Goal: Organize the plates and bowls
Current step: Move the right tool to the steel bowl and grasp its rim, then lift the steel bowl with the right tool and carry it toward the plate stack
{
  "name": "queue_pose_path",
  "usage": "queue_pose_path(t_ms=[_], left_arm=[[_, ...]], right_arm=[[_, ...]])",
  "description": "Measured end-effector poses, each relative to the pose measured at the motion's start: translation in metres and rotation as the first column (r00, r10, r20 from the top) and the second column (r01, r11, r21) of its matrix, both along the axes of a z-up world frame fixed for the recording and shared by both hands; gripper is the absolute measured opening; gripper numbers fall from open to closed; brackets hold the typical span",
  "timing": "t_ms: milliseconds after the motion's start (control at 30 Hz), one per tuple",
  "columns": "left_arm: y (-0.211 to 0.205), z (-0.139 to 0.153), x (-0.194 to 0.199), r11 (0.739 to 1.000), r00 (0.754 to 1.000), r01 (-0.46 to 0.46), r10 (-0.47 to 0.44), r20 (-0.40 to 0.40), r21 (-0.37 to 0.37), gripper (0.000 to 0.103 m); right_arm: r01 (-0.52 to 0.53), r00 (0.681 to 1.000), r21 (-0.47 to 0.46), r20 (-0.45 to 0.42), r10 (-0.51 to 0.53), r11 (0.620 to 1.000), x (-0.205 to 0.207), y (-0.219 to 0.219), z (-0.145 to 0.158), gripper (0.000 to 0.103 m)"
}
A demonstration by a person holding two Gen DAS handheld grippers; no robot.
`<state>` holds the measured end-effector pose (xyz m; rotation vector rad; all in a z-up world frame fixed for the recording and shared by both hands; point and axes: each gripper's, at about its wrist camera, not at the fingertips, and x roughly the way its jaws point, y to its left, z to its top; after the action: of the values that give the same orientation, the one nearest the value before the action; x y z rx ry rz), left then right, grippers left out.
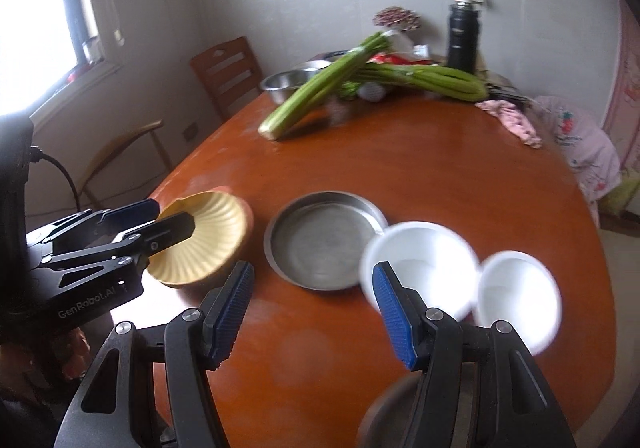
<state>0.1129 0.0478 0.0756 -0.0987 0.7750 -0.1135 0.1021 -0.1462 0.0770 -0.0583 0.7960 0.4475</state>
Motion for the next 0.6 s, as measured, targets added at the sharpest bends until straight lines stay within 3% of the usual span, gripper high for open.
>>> queue_pose_path(t_ms=[400,600], left_arm=[[-0.082,-0.005,0.002,0.995,0.995,0.099,-0.099,-0.021,0.002,0.051],[-0.110,-0.014,-0.001,0.991,0.990,0.134,-0.134,-0.041,0.006,0.053]], right_arm=[[0.149,0.989,0.011,-0.018,-0.149,0.989,-0.005,-0.113,-0.011,0.065],[0.171,0.984,-0.004,-0.044,-0.171,0.985,-0.011,-0.146,-0.024,0.068]])
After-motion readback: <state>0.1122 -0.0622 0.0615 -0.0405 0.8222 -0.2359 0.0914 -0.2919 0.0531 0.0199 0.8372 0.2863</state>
